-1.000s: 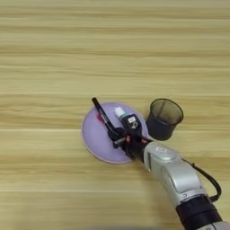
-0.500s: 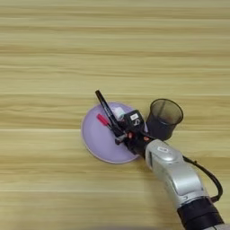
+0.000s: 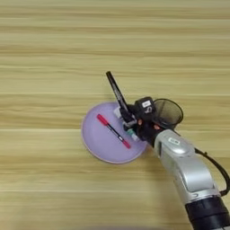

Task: Move the objects on the table

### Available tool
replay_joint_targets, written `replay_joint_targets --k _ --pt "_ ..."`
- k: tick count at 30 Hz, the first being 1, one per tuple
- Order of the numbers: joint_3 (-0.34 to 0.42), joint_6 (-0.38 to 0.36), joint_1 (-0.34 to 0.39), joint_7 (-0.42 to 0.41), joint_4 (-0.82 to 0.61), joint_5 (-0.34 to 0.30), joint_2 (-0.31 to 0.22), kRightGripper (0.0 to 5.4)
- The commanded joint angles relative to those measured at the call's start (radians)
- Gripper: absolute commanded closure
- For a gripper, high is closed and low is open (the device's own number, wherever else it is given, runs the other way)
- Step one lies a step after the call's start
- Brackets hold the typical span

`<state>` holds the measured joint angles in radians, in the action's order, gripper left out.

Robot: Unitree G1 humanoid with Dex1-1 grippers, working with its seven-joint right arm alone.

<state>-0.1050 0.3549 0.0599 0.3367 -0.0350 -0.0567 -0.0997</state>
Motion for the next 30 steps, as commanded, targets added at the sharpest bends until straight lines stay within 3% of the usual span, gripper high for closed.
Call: replay_joint_targets --k 1,17,30 --pt "0.034 0.027 0.045 -0.012 -0.113 -0.031 -0.010 4.35" --pt "0.197 0.148 0.088 -0.045 -0.201 -0.087 -0.089 4.35" --pt "0.311 0.202 0.112 -0.065 -0.206 -0.124 -0.156 4.35"
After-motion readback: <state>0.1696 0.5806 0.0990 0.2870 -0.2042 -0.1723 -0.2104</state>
